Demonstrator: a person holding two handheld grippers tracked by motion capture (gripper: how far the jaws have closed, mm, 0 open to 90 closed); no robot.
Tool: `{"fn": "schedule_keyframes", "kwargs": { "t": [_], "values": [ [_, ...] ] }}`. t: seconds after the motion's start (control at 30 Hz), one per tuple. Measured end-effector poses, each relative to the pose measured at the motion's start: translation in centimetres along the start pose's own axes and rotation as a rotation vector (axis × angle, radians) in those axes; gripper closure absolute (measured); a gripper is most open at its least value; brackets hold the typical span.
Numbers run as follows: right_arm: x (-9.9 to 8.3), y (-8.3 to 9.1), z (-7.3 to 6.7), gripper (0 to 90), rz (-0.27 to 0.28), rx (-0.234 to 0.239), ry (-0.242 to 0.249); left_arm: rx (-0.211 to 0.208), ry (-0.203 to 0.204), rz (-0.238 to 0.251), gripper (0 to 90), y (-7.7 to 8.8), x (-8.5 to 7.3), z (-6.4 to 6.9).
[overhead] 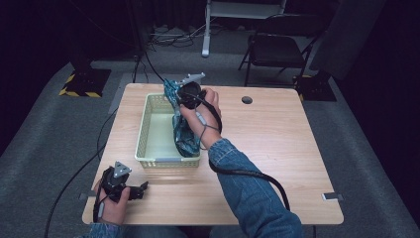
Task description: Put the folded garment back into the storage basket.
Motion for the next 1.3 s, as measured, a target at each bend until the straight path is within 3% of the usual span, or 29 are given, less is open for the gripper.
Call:
{"fn": "schedule_keyframes", "kwargs": {
  "t": [0.5, 0.53, 0.57, 0.63, 0.73, 0.87, 1.3],
  "values": [
    [-1.4, -1.9, -1.5, 83.3, -0.028, 0.035, 0.009, 0.000, -0.001, -0.001, 0.3, 0.0, 0.0, 0.0],
    [-1.4, -2.0, -1.7, 77.6, -0.019, 0.054, 0.003, -0.001, 0.001, 0.000, 0.2, 0.0, 0.0, 0.0],
    [-1.1, -2.2, -2.1, 68.8, 0.017, 0.108, -0.018, 0.000, -0.001, -0.001, 0.2, 0.0, 0.0, 0.0],
    [-0.8, -2.1, -2.8, 62.3, 0.066, 0.173, -0.040, -0.001, -0.001, -0.001, 0.2, 0.0, 0.0, 0.0],
    [-0.4, -1.8, -3.3, 50.0, 0.126, 0.192, -0.027, -0.001, -0.003, -0.001, 0.3, 0.0, 0.0, 0.0],
    [-0.5, -1.4, -2.9, 44.2, 0.135, 0.182, -0.018, -0.001, -0.003, 0.000, 0.3, 0.0, 0.0, 0.0],
    [-0.8, 0.7, -0.9, 40.2, 0.160, 0.159, -0.008, -0.002, -0.002, -0.001, 0.2, 0.0, 0.0, 0.0]
  ]
}}
Point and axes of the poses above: each handheld gripper's, and its own axes: y roughly backward along the jaws, x roughly out of its top, z roughly to its right, the point moved 7 cm from there along -y, roughly forward along the jaws, and after that the axes turned 2 degrees about -z, right-handed, at the moved point
